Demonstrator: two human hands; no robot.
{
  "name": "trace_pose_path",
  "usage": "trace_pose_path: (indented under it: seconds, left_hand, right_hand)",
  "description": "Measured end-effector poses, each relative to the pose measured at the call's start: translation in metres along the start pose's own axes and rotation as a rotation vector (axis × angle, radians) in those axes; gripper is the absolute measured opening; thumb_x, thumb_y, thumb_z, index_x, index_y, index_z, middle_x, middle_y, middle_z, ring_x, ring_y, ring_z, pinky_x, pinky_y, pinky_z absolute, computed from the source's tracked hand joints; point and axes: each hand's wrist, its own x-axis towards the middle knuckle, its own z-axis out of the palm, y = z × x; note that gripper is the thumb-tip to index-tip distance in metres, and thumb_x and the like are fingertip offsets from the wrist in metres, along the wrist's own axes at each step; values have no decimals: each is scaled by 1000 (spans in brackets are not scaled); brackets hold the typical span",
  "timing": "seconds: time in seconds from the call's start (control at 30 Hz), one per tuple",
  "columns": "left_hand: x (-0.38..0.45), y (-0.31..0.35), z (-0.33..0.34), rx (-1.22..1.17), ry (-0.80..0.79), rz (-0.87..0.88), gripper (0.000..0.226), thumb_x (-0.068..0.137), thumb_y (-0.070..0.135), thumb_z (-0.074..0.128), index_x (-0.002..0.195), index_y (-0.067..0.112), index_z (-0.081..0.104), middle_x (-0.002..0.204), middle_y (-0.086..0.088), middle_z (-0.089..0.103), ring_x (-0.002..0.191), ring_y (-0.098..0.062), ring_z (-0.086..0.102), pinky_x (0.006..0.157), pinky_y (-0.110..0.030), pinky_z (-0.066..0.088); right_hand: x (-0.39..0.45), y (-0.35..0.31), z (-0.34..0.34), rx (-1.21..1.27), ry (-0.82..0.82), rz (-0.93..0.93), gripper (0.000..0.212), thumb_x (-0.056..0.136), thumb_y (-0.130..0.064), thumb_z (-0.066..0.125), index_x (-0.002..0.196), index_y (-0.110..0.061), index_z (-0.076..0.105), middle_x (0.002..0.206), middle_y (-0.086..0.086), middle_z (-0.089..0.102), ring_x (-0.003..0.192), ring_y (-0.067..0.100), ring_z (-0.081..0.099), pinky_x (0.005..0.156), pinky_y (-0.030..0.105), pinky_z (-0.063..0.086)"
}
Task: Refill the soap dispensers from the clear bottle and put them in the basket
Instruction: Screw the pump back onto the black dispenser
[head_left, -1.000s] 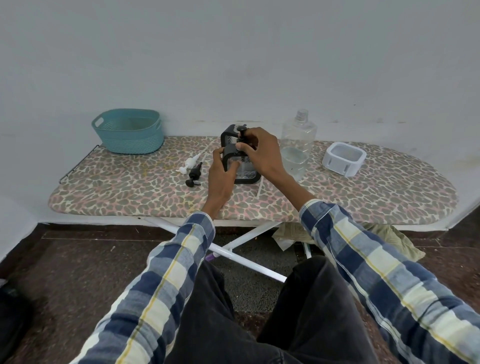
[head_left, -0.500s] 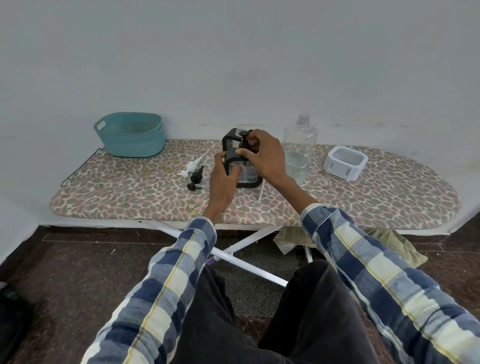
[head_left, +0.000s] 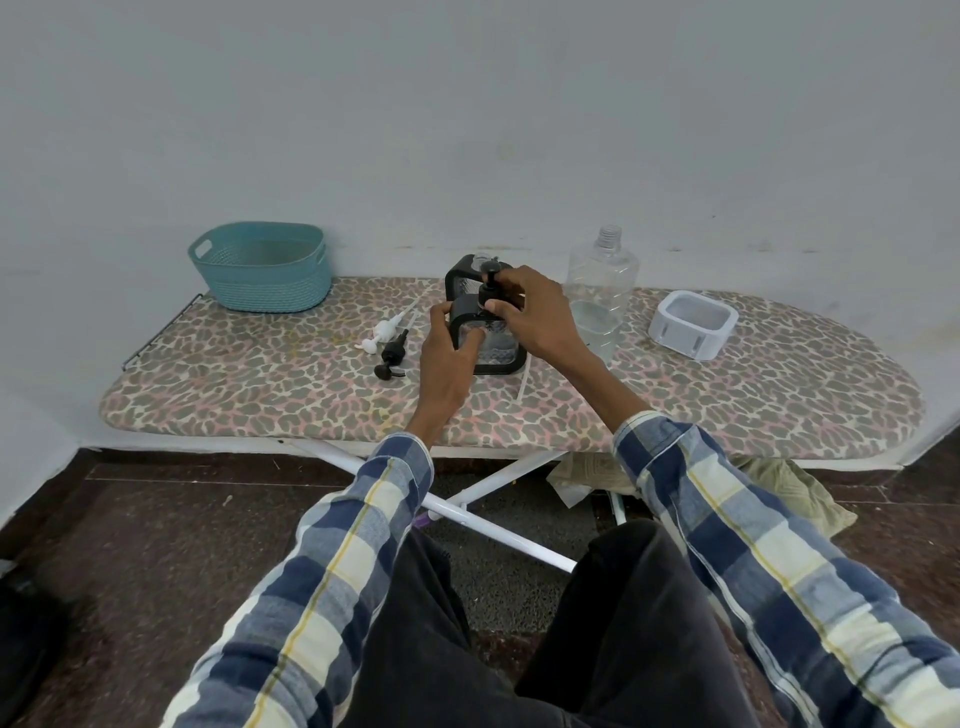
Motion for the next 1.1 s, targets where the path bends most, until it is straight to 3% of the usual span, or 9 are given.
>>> trace_pose_path:
  seconds: [0.17,0.47,0.57,0.67,0.73,0.87,0.97,1.1]
  left_hand:
    - [0,0,0,-8,-3,-4,31,105,23,61,132,23,46,87,-3,63,58,-3,50,54,-16,39]
    - [-2,3,-1,-35,-7,4,28,106,22,60,128,25,45,94,-9,67,65,-9,55,56,-16,42]
    - [-2,6,-1,-45,-3,1,29,106,22,61,129,27,44,96,-10,68,70,-16,57,57,-15,42]
    - [-3,7,-2,-64,-2,-2,29,107,21,61,130,27,44,93,-5,65,72,-15,57,58,-14,43]
    - [-3,6,-2,-65,-4,0,29,107,21,61,131,25,45,93,-7,66,72,-16,57,58,-16,43]
    - [-2,5,0,-58,0,-6,32,107,20,61,135,20,46,96,-5,67,73,-14,59,59,-13,43]
    - [-1,4,0,-54,-2,-3,31,106,21,62,132,24,45,97,-7,68,75,-18,60,58,-14,43]
    - [-1,3,-1,-58,-4,-3,33,106,22,62,135,20,47,105,-7,72,83,-21,67,62,-17,48]
  right_hand:
    - [-2,2,3,136,73,52,34,86,-34,88,109,-20,68,91,4,69,91,21,70,91,46,60]
    - [-2,-3,1,2,6,26,38,98,-29,71,133,-15,69,118,6,61,106,22,65,102,44,55]
    - [0,-4,-1,42,36,63,31,92,-32,80,116,-14,70,113,5,67,101,19,67,95,40,58]
    - [-2,-3,1,68,99,117,38,84,-41,88,95,-15,63,100,3,69,92,20,67,80,37,57]
    - [-3,0,3,71,112,116,42,81,-45,89,95,-14,64,97,2,69,91,20,67,80,38,58]
    - [-2,0,-1,114,55,91,42,88,-38,80,122,-15,69,104,0,70,101,17,69,98,41,60]
    - [1,0,-2,53,25,83,31,91,-35,77,114,-15,72,109,5,66,103,22,68,98,45,59]
    - [-1,3,1,120,92,97,37,82,-44,86,98,-18,66,99,-1,70,95,17,69,90,42,61]
